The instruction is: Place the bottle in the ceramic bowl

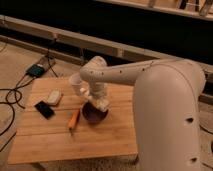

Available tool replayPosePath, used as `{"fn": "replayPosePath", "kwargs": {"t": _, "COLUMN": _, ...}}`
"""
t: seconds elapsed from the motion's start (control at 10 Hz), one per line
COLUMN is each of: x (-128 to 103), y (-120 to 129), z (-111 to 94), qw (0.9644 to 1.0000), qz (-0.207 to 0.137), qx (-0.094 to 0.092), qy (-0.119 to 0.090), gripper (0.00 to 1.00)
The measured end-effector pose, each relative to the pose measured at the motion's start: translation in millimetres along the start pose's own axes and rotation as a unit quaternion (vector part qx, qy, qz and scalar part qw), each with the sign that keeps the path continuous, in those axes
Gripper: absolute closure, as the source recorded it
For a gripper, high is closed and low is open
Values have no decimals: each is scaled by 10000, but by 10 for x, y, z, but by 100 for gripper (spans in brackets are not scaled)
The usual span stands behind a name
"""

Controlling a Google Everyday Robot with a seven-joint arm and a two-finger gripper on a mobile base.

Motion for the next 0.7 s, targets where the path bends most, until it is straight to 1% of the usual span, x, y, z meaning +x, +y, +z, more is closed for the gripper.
{"fn": "replayPosePath", "kwargs": {"t": 0.3, "x": -60, "y": 21, "z": 26, "qw": 9998, "qz": 61, "qx": 68, "qy": -148, "gripper": 100}}
{"fn": "replayPosePath", "kwargs": {"t": 0.5, "x": -105, "y": 34, "z": 45, "qw": 9994, "qz": 197, "qx": 110, "qy": -271, "gripper": 100}}
{"fn": "replayPosePath", "kwargs": {"t": 0.7, "x": -115, "y": 73, "z": 70, "qw": 9988, "qz": 338, "qx": 94, "qy": -340, "gripper": 100}}
